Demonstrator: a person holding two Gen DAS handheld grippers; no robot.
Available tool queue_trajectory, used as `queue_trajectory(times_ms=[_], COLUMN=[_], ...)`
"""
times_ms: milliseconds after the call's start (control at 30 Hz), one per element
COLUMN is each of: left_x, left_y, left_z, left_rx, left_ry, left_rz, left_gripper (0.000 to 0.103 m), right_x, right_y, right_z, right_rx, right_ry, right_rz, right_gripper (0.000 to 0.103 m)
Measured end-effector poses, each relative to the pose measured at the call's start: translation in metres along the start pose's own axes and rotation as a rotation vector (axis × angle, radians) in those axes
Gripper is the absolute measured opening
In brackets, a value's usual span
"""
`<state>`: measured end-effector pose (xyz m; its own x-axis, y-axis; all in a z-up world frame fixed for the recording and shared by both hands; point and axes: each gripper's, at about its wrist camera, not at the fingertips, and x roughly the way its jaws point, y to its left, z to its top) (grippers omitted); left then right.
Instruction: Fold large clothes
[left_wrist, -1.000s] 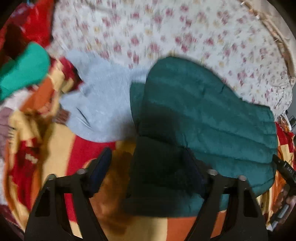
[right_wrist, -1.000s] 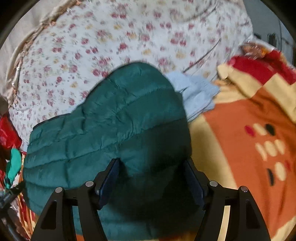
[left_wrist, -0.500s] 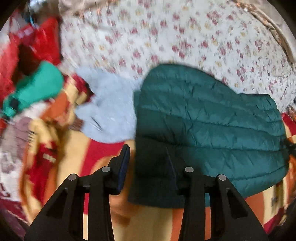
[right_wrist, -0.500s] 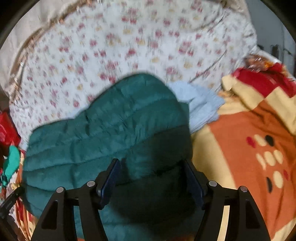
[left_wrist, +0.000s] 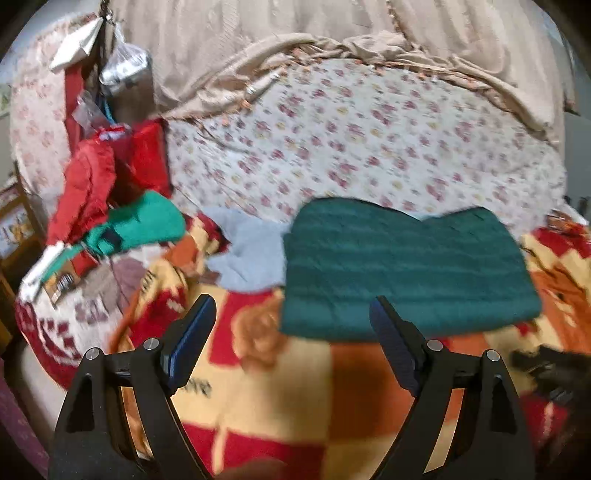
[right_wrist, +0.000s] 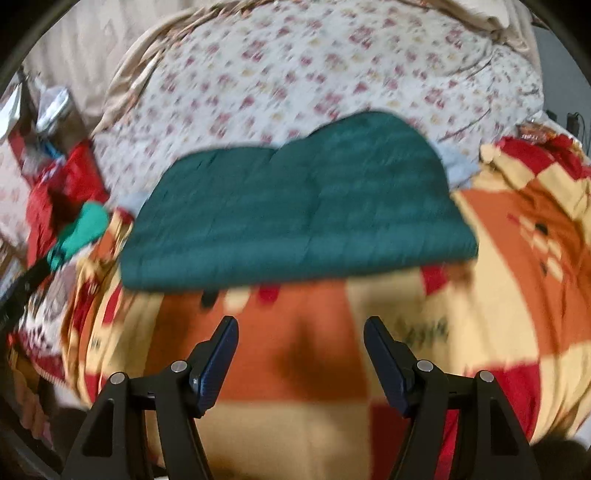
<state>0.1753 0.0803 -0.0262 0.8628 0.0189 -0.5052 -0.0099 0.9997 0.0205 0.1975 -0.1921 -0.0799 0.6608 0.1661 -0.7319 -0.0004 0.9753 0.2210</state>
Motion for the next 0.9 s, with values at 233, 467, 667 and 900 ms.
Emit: queue_trajectory(times_ms=[233, 467, 667, 900], left_x=[-0.041, -0.076, -0.098, -0.107], left_y=[-0.018, -0.039, -0.043, -0.047], left_z=[-0.028, -0.041, -0.043, -0.044], left_rx=[-0.064, -0.047, -0.037, -0.019], left_ry=[0.102, 0.071, 0.015, 0.012], left_rz=[-0.088, -0.081, -0.086, -0.079], left_gripper=[0.085, 0.085, 0.085, 0.086], right_x=[-0.020, -0.044, -0.057, -0.058], right_y=[0.006, 0.011, 0.018, 0.016], right_z=[-0.044, -0.046, -0.050, -0.051], right_rx=[-0.045, -0.068, -0.101, -0.097], right_ry=[0.033, -0.029, -0.072, -0.062], right_rz=[-0.077, -0.109, -0.131, -0.153], right_gripper=[0.068, 0.068, 0.068, 0.068])
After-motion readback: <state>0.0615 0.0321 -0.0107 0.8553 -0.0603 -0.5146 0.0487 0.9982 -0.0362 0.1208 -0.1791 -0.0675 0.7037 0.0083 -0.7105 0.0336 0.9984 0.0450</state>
